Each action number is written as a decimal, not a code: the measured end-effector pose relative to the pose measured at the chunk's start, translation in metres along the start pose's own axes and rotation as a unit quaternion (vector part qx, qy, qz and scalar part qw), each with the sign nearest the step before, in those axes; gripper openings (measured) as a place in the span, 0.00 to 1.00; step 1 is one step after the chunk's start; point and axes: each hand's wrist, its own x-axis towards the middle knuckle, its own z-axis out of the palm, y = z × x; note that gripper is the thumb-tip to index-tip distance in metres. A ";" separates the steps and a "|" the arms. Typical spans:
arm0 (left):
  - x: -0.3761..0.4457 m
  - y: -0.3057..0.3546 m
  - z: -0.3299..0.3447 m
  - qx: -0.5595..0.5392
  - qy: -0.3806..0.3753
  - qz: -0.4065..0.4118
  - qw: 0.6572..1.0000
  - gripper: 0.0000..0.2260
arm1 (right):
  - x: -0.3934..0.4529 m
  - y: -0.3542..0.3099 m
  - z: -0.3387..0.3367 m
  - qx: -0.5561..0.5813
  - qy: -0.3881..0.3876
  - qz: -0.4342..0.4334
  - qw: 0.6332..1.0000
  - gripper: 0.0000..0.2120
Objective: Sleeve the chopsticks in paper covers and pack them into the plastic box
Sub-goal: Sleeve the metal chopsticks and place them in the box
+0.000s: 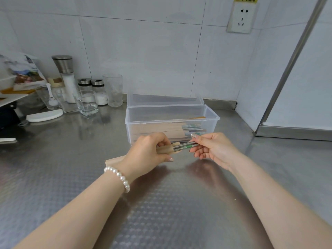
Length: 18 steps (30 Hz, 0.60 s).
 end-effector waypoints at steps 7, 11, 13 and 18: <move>0.000 0.000 -0.004 -0.006 -0.009 -0.012 1.000 0.15 | 0.002 0.000 0.000 0.006 0.011 -0.038 0.999 0.09; 0.002 -0.006 -0.018 0.022 0.017 -0.039 0.999 0.12 | 0.001 -0.007 -0.009 0.032 0.036 -0.056 0.997 0.10; 0.004 -0.009 -0.027 0.010 0.074 -0.050 0.996 0.09 | 0.000 -0.012 -0.020 0.057 0.059 -0.063 0.995 0.10; 0.010 -0.009 -0.040 -0.255 0.188 -0.120 0.941 0.23 | 0.001 -0.018 -0.040 0.136 0.094 -0.056 0.985 0.10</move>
